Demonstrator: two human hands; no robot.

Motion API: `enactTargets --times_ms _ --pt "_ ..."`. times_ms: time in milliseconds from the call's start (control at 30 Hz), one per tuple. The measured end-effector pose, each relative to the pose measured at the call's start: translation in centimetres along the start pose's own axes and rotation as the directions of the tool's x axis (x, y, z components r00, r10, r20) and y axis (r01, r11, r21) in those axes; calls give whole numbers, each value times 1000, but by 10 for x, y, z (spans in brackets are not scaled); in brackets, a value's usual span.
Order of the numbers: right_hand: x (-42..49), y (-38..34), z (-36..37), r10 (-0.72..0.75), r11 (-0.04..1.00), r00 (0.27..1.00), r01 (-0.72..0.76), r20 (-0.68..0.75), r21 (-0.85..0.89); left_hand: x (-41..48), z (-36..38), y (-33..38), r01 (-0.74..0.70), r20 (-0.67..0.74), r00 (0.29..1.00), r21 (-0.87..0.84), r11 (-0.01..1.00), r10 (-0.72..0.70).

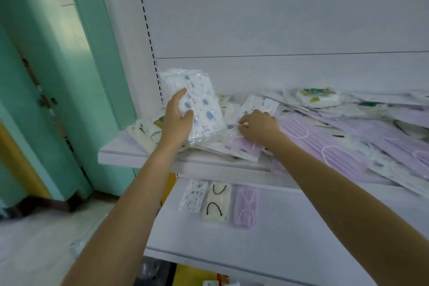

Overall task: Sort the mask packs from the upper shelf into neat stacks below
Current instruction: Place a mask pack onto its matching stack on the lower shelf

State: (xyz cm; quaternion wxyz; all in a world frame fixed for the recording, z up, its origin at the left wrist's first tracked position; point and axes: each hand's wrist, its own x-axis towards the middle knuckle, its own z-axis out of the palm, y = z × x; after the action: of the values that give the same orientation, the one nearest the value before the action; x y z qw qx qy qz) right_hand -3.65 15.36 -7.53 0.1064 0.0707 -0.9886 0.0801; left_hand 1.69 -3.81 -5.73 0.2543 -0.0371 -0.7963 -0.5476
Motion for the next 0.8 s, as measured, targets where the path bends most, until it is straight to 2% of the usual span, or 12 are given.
enactTargets --times_ms 100,167,200,267,333,367,433,467,533,600,667,800 --pt "-6 -3 1 97 961 967 -29 -236 276 3 3 -6 27 4 1000 46 999 -27" --pt "-15 -7 -5 131 817 922 108 -364 566 3 6 -5 60 23 998 20 998 -60" --pt "-21 -12 -9 52 719 925 226 -375 657 6 8 -5 99 45 994 -45 994 -97" --pt "-31 -23 -13 -288 610 913 407 -288 680 10 10 -3 195 98 979 -174 965 -180" --pt "-34 -31 -7 -519 637 848 465 -104 615 10 10 -3 219 129 972 -176 960 -198" --pt "-35 -32 -8 -519 643 854 417 -35 642 10 9 -5 197 129 976 -152 969 -178" --pt "-29 -27 -9 -382 645 923 296 -38 704 6 5 -9 153 113 984 -123 981 -139" --pt "-25 -21 -8 -300 742 953 265 -48 616 3 3 -9 142 104 986 -119 983 -130" --pt "-15 -8 -2 -186 960 982 174 34 219 0 -1 -9 100 90 992 -94 991 -91" --pt "-11 0 5 -132 991 983 132 128 11 1 -6 -12 65 74 995 -71 995 -59" --pt "-12 0 9 -101 994 989 96 109 49 0 -10 -12 72 58 996 -53 996 -69" --pt "-11 -7 11 -1 978 998 14 -64 210 -2 -15 -12 122 -9 992 -79 989 -123"
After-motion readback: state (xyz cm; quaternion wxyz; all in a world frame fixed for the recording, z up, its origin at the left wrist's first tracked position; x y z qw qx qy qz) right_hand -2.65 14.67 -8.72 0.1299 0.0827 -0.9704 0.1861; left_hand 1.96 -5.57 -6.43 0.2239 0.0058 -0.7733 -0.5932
